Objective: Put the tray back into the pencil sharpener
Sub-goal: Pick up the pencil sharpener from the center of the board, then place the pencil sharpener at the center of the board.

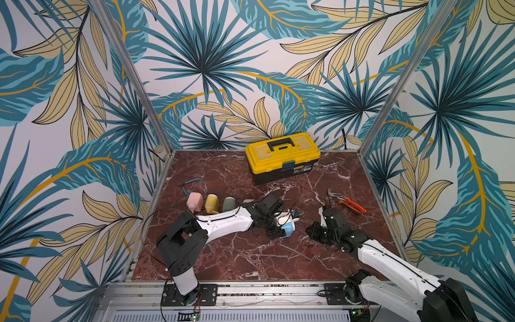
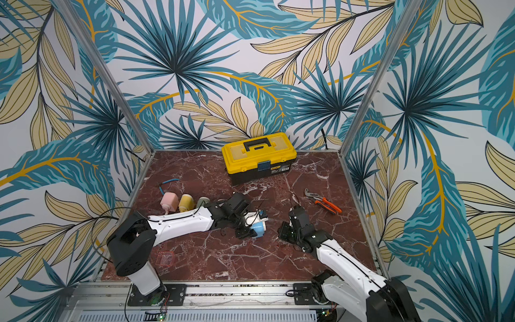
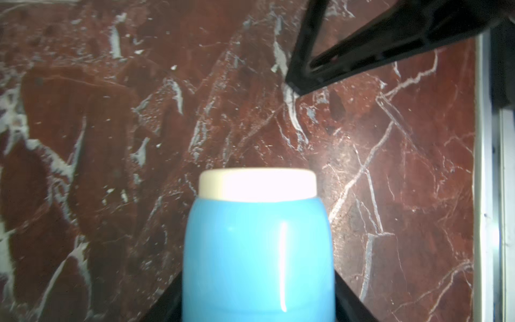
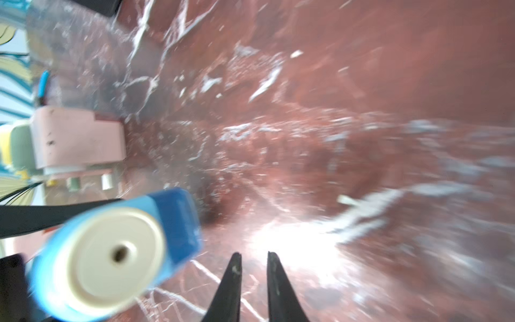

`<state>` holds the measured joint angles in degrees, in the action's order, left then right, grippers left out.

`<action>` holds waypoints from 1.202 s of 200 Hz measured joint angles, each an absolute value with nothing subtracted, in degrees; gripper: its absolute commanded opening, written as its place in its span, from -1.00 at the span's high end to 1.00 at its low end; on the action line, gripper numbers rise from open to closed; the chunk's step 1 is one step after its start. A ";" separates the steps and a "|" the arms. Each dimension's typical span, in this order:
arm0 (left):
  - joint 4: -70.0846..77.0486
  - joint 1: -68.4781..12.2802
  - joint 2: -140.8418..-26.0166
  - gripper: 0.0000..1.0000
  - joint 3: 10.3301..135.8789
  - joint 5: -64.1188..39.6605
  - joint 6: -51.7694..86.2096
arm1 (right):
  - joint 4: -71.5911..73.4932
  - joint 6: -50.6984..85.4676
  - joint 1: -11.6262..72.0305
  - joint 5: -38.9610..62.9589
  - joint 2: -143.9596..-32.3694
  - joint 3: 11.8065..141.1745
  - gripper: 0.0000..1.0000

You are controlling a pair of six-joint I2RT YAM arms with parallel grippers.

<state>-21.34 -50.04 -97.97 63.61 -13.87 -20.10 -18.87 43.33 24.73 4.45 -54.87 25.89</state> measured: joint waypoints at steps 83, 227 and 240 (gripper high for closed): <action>-20.36 -48.47 -95.53 0.37 63.66 5.30 12.03 | -29.28 43.70 24.73 -7.14 -52.29 30.52 0.57; -27.88 -49.15 -104.36 0.29 72.29 15.62 34.87 | -30.35 41.41 24.73 -7.05 -55.37 32.71 0.54; -29.43 -49.36 -105.49 0.27 73.76 16.58 35.44 | -30.37 41.19 24.73 -7.05 -55.68 32.82 0.54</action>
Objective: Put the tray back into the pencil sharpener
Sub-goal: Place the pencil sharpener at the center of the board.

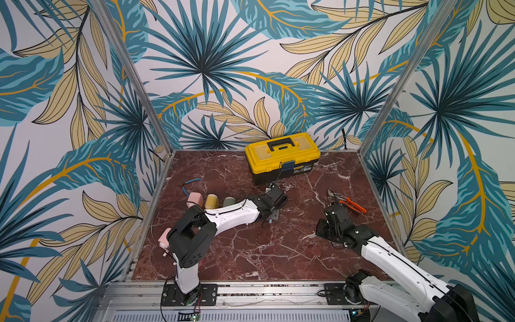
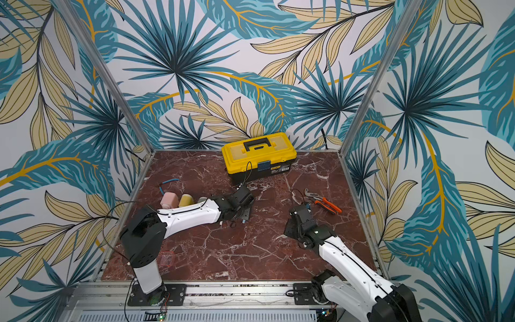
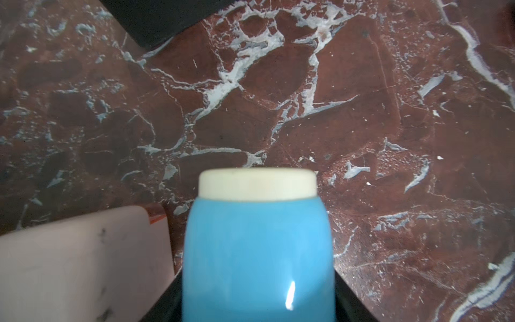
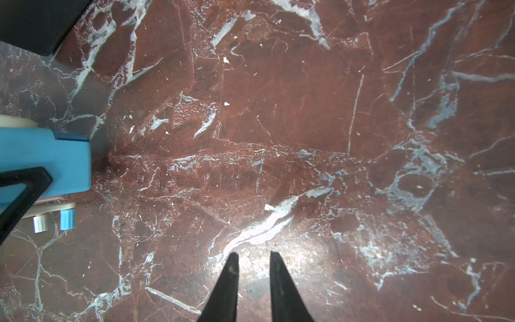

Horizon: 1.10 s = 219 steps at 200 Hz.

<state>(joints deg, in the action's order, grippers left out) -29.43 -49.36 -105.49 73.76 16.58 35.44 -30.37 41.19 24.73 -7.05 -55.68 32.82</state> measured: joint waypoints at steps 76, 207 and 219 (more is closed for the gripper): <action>-33.45 -49.95 -108.36 0.16 75.46 18.17 38.98 | -30.39 40.23 24.73 -7.03 -56.71 33.45 0.54; -35.48 -50.76 -109.69 -0.57 77.10 17.32 40.40 | -32.03 39.42 24.73 -7.05 -55.79 33.61 0.54; -35.44 -50.98 -109.69 -0.60 77.19 17.32 40.29 | -32.05 39.33 24.73 -7.05 -55.79 33.61 0.53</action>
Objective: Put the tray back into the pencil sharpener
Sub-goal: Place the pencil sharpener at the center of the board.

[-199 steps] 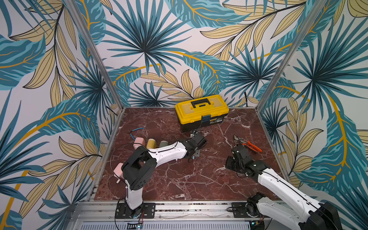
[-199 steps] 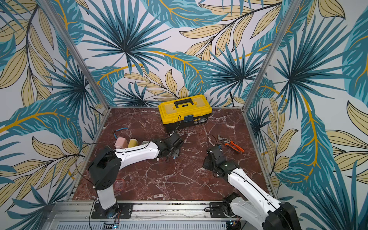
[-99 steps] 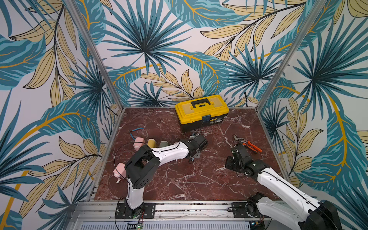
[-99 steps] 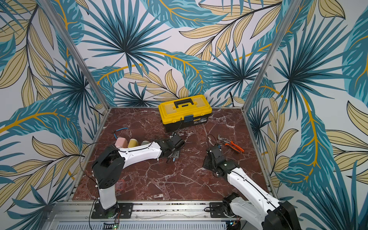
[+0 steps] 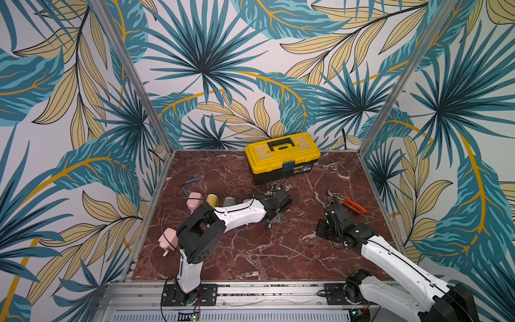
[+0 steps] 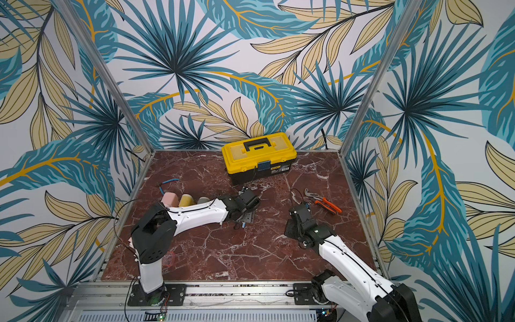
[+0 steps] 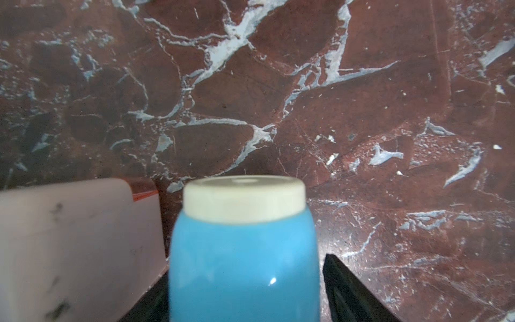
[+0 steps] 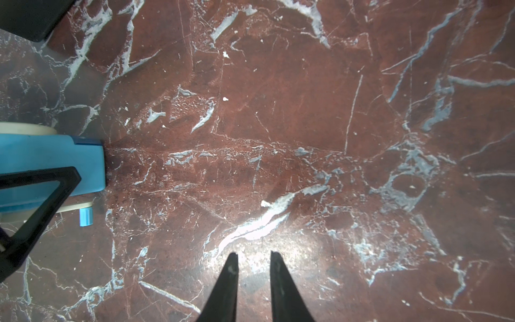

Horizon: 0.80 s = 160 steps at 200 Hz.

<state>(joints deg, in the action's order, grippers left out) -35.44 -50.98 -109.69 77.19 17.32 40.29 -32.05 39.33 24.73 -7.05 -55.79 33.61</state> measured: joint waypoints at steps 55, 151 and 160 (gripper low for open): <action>-35.51 -52.14 -109.60 -0.74 77.19 17.93 39.44 | -32.38 38.11 24.73 -7.05 -55.96 33.93 0.54; -35.73 -56.58 -94.45 -0.74 76.42 19.73 33.41 | -32.47 37.45 24.73 -7.75 -55.94 34.06 0.53; -35.53 -56.73 -91.74 -0.74 75.83 19.84 32.29 | -32.42 37.43 24.73 -7.90 -55.94 34.09 0.53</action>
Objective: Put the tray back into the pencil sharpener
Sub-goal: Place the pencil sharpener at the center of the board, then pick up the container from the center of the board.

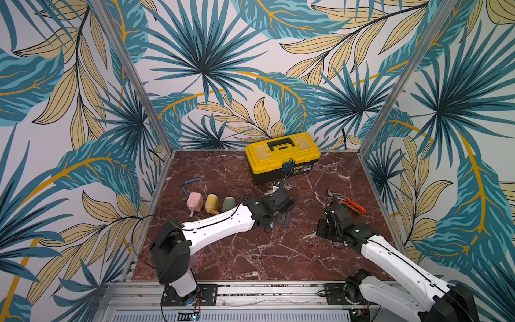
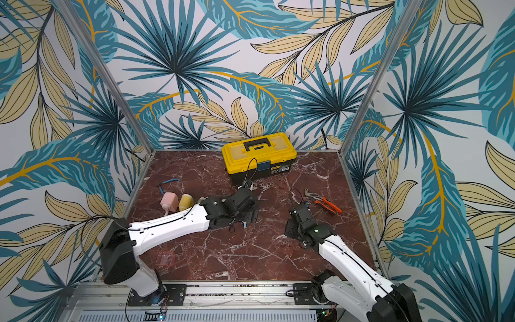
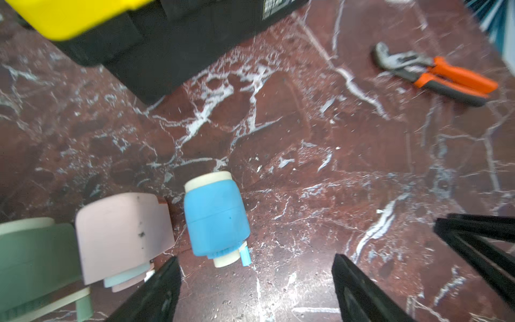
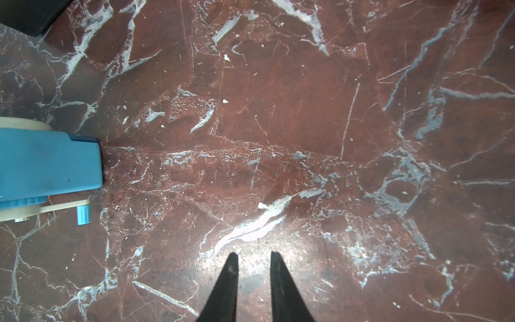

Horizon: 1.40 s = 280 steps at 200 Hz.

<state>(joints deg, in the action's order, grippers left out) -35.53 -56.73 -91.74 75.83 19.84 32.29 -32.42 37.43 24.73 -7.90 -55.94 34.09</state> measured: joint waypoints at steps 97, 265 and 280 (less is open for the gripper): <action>-40.77 -45.65 -67.53 -0.77 66.94 16.53 18.52 | -30.26 36.82 24.73 -7.92 -57.34 34.20 0.53; -65.12 -2.22 -56.21 -0.86 66.17 12.10 -12.99 | -29.87 30.33 24.36 -6.39 -62.41 40.71 0.52; -66.04 -1.65 -56.01 -0.86 65.76 14.33 -15.53 | -29.93 29.56 24.29 -4.95 -62.76 41.65 0.38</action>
<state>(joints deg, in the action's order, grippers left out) -66.04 -1.65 -56.01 65.76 14.33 -15.53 -29.93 29.56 24.29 -4.95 -62.76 41.65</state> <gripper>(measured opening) 0.930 0.274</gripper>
